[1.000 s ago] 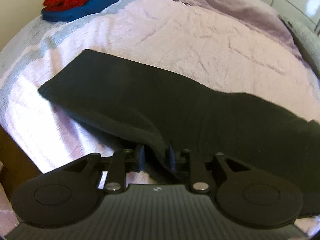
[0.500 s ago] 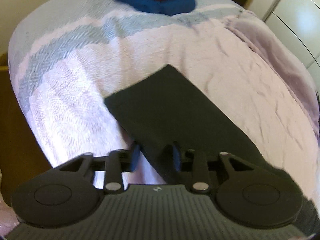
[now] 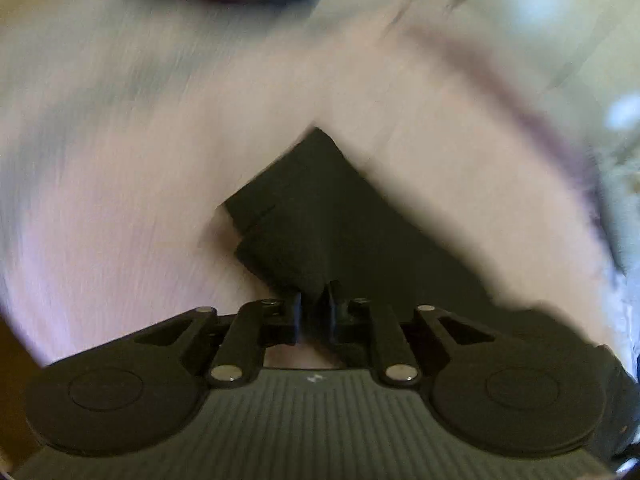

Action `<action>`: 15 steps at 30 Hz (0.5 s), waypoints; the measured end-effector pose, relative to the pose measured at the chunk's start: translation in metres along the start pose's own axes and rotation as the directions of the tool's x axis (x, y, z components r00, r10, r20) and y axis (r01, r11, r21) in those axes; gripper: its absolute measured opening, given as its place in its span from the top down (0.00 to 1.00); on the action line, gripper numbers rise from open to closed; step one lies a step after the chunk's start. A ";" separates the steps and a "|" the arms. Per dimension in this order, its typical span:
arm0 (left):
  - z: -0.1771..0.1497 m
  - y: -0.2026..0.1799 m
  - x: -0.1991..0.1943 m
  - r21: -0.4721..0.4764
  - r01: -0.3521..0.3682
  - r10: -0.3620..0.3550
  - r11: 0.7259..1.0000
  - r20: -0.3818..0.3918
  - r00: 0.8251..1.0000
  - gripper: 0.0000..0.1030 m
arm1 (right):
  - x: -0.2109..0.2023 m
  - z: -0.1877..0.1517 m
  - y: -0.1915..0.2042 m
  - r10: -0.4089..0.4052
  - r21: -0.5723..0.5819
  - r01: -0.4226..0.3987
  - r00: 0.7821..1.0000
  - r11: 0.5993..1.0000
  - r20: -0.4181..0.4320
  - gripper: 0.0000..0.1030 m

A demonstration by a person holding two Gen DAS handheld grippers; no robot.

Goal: Fold clothes

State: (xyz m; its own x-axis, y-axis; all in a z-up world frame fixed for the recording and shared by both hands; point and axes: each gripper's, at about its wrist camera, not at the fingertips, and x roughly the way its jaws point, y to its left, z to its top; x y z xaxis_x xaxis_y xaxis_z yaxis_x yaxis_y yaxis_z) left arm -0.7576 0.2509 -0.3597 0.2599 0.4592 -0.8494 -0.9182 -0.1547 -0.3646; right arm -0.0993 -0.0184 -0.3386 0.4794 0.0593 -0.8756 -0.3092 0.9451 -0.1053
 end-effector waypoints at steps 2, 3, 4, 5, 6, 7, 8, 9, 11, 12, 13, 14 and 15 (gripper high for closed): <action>0.000 0.010 -0.002 -0.080 0.048 -0.046 0.996 0.025 0.999 0.86 | 0.000 0.000 0.000 -0.001 -0.003 0.001 1.000 1.000 0.002 0.48; 0.002 0.009 -0.005 -0.077 0.044 -0.041 0.996 0.028 0.999 0.85 | 0.000 0.000 0.001 0.001 -0.012 0.000 1.000 1.000 0.004 0.48; 0.003 0.007 -0.010 -0.063 0.034 -0.032 0.997 0.037 0.999 0.85 | -0.001 0.001 0.001 0.002 -0.020 -0.002 1.000 1.000 0.006 0.48; 0.003 0.005 -0.015 -0.053 0.029 -0.026 0.998 0.051 0.998 0.85 | 0.000 0.001 0.000 0.005 -0.025 -0.005 1.000 1.000 0.007 0.48; 0.005 0.004 -0.019 -0.053 0.022 -0.019 0.998 0.056 0.998 0.82 | 0.001 0.000 0.000 0.007 -0.024 -0.007 1.000 1.000 0.008 0.48; 0.007 0.002 -0.022 -0.053 0.014 -0.011 0.999 0.060 0.998 0.81 | 0.002 0.000 0.000 0.009 -0.017 -0.008 1.000 1.000 0.008 0.48; 0.009 0.001 -0.025 -0.055 0.003 0.000 0.999 0.059 0.998 0.81 | 0.003 -0.001 -0.001 0.009 -0.008 -0.009 1.000 1.000 0.008 0.48; 0.011 0.001 -0.027 -0.056 -0.007 0.011 0.998 0.060 0.998 0.83 | 0.004 -0.001 0.000 0.008 0.000 -0.008 1.000 1.000 0.008 0.48; 0.016 -0.003 -0.029 -0.044 -0.017 0.020 0.999 0.076 0.997 0.97 | 0.005 -0.002 0.001 0.007 0.003 -0.007 1.000 1.000 0.009 0.48; 0.020 -0.009 -0.030 -0.018 -0.017 0.018 1.000 0.089 0.996 0.98 | 0.005 -0.002 0.001 0.008 0.001 -0.008 1.000 1.000 0.010 0.48; 0.023 -0.016 -0.031 0.011 -0.018 0.016 1.000 0.106 0.994 0.98 | 0.005 -0.002 0.001 0.010 -0.003 -0.010 1.000 1.000 0.010 0.48; 0.023 -0.028 -0.037 0.067 -0.024 0.014 0.998 0.139 0.990 0.98 | 0.006 -0.002 0.001 0.014 -0.008 -0.014 1.000 1.000 0.009 0.48; 0.020 -0.042 -0.046 0.140 -0.036 0.011 0.990 0.176 0.984 0.98 | 0.006 -0.001 0.000 0.019 -0.011 -0.019 1.000 1.000 0.007 0.47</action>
State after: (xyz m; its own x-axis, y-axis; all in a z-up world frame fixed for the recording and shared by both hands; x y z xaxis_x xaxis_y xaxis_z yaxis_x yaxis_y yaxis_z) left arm -0.7373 0.2541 -0.2976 0.1934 0.6042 -0.7730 -0.9597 -0.0471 -0.2769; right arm -0.0974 -0.0185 -0.3445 0.4789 0.0792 -0.8743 -0.3271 0.9403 -0.0940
